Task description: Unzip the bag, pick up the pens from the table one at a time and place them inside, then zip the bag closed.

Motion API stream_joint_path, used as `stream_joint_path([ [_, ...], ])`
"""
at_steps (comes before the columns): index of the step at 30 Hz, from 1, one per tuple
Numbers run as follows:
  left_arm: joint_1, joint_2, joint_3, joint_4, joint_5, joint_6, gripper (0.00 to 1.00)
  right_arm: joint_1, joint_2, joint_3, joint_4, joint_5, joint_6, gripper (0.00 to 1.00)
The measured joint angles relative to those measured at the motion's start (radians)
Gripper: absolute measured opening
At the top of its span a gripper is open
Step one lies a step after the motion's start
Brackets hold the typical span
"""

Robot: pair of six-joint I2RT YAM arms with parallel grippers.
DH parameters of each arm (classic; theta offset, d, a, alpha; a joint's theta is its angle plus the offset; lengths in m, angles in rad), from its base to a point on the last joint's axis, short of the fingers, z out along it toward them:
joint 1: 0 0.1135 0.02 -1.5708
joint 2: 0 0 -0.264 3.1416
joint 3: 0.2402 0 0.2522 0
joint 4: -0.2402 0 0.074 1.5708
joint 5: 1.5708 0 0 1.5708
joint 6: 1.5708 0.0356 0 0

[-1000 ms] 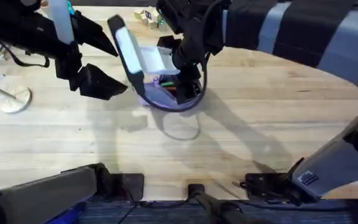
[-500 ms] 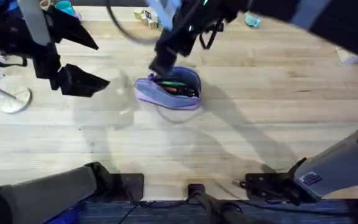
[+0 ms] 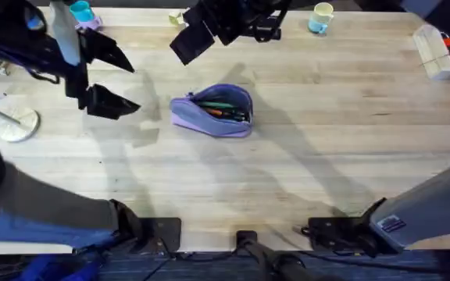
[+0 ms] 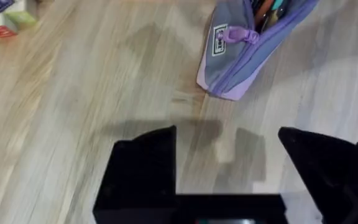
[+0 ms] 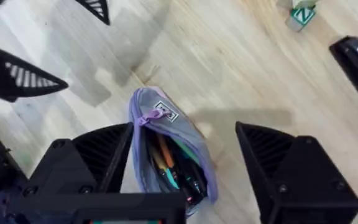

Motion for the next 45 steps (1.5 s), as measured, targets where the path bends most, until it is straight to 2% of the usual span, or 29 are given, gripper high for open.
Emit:
stream_joint_path([
  [7,0.0,0.136,0.0,-0.06,0.078,0.21,0.993,0.0,0.0,0.0,-0.005,-0.002,0.084,0.995],
  [13,0.0,0.209,0.0,-0.067,0.117,0.293,0.993,-0.001,0.01,0.002,0.015,-0.004,0.139,0.995],
  [20,0.0,0.215,0.0,-0.089,0.12,0.309,0.993,-0.001,0.111,0.007,0.023,-0.013,0.183,0.996],
  [29,0.0,0.216,0.0,-0.089,0.123,0.309,0.992,-0.003,0.232,0.007,0.03,-0.179,0.232,0.995],
  [45,0.0,0.216,0.0,-0.089,0.123,0.309,0.993,0.015,0.277,0.007,-0.028,-0.228,0.264,0.995],
])
